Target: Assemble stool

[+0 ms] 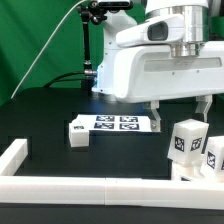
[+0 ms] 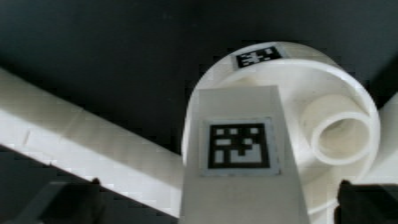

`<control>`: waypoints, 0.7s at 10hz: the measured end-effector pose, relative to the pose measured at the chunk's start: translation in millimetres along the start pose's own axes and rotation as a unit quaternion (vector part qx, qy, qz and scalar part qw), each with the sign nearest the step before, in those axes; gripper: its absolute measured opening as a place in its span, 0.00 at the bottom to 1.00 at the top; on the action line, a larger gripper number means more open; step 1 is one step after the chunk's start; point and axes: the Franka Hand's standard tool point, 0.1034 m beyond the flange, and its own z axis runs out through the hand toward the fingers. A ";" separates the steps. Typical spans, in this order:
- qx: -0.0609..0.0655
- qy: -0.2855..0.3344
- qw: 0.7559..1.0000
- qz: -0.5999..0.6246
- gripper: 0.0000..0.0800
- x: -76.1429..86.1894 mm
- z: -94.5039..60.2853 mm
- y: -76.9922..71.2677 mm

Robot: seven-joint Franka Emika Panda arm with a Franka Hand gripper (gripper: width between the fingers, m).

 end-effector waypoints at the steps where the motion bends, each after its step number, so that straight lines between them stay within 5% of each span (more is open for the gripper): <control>1: 0.001 -0.001 1.000 0.010 0.81 -0.1 1.6 -3.0; 2: 0.002 -0.001 1.000 0.017 0.81 0.5 2.3 -5.5; 4: 0.003 -0.001 1.000 0.024 0.51 1.4 2.2 -6.4; 7: 0.002 0.000 0.999 0.037 0.43 1.0 2.1 -4.7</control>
Offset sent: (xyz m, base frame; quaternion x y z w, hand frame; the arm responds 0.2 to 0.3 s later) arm 0.0064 0.0066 0.0013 0.0043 0.0016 -0.0009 1.0000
